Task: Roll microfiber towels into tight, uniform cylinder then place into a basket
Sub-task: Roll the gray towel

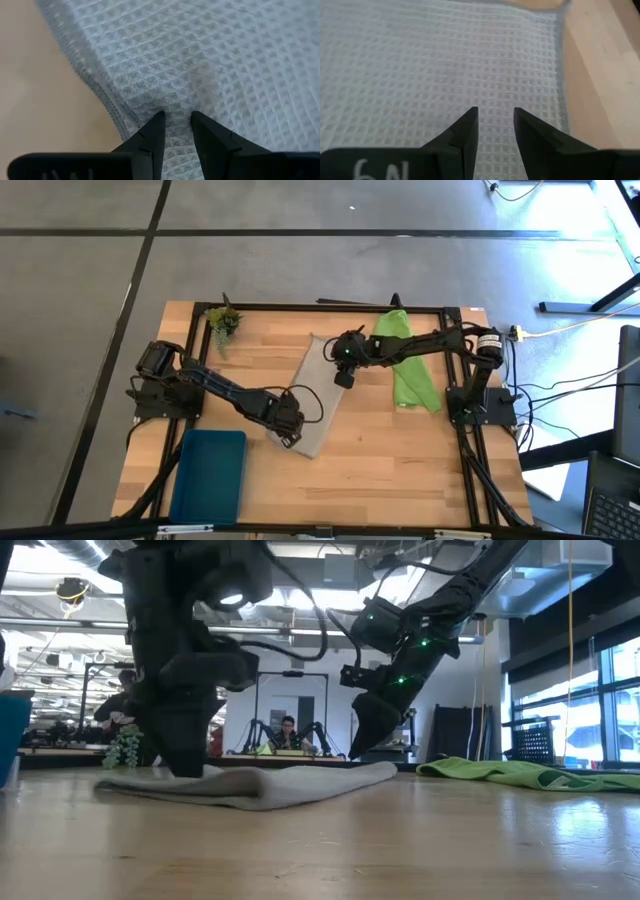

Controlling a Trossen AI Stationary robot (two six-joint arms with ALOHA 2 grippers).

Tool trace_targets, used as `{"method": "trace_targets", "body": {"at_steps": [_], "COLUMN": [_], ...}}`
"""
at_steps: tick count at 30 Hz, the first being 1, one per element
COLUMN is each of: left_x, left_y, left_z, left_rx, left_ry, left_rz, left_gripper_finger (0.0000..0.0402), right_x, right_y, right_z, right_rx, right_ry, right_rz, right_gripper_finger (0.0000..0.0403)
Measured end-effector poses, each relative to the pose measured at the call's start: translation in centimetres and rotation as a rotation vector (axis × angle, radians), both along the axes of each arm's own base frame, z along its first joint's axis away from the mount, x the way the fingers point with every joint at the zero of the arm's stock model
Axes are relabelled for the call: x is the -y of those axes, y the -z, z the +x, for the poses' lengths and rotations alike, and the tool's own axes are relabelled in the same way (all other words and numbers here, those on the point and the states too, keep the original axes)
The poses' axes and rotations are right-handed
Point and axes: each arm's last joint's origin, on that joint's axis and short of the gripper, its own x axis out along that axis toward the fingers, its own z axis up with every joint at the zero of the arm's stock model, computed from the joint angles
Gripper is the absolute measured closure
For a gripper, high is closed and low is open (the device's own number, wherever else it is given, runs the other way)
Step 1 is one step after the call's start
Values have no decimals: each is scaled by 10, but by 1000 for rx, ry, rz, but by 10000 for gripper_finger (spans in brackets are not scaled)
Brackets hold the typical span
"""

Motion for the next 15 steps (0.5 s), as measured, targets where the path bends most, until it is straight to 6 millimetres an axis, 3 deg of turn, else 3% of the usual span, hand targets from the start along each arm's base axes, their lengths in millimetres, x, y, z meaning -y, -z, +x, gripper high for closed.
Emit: {"method": "trace_targets", "body": {"at_steps": [7, 15], "left_x": [11, 4], "left_y": [-1, -6], "left_z": [5, 1], "left_rx": [64, 52], "left_ry": [157, 209], "left_rz": [4, 161], "left_gripper_finger": [308, 308], "right_x": [5, 3], "right_y": [-8, -24], "right_z": [-1, -3], "right_rx": [8, 31], "right_ry": [48, 64], "right_rz": [-104, -177], "right_gripper_finger": [277, 277]}}
